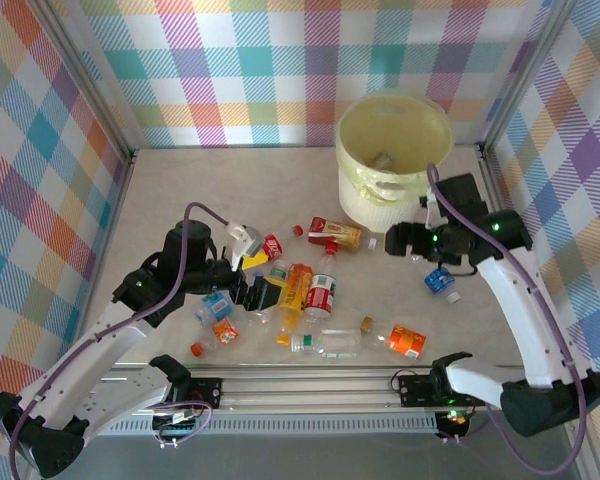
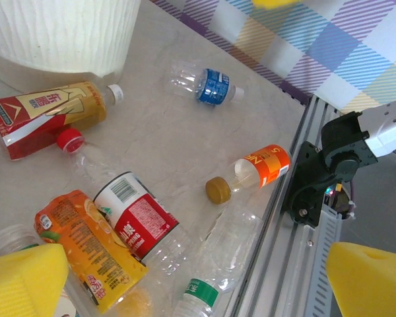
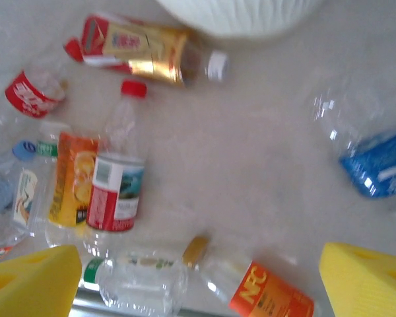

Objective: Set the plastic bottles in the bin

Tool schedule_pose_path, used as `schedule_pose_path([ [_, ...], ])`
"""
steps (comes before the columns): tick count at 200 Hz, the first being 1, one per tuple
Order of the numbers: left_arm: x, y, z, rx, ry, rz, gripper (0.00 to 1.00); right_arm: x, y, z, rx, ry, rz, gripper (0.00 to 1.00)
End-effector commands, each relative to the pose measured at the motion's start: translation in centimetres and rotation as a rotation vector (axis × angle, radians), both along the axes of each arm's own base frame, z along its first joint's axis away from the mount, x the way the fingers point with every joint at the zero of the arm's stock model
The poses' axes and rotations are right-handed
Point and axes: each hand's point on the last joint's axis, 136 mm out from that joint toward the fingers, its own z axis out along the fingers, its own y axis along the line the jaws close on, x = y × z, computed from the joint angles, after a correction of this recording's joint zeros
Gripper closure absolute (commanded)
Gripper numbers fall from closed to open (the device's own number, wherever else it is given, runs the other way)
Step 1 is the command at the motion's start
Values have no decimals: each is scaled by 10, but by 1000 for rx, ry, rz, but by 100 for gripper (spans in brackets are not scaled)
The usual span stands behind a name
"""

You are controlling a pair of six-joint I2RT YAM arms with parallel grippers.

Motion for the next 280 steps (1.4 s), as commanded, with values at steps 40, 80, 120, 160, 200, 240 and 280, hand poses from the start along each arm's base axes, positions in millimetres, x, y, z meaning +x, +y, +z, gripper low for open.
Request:
schedule_pose_path([
  [40, -2, 0, 14, -20, -18, -12, 0, -69, 32, -58, 146, 274, 14, 7],
  [80, -1, 1, 13, -11, -22, -3, 0, -112, 58, -88, 180, 416, 96, 2],
  [120, 0, 1, 12, -7, -21, -1, 0, -134, 68, -102, 244, 487, 103, 0],
  [160, 0, 1, 10, 1, -18, -3, 0, -149, 69, -124, 275, 552, 73, 0],
  [200, 0, 2, 8, 5, -14, -1, 0, -143, 71, -142, 275, 562, 9, 0],
  [240, 1, 2, 8, 10, -17, 4, 0, -138, 61, -161, 217, 559, -77, 0],
  [280, 1, 2, 7, 10, -16, 2, 0, -128, 51, -180, 165, 525, -170, 0],
])
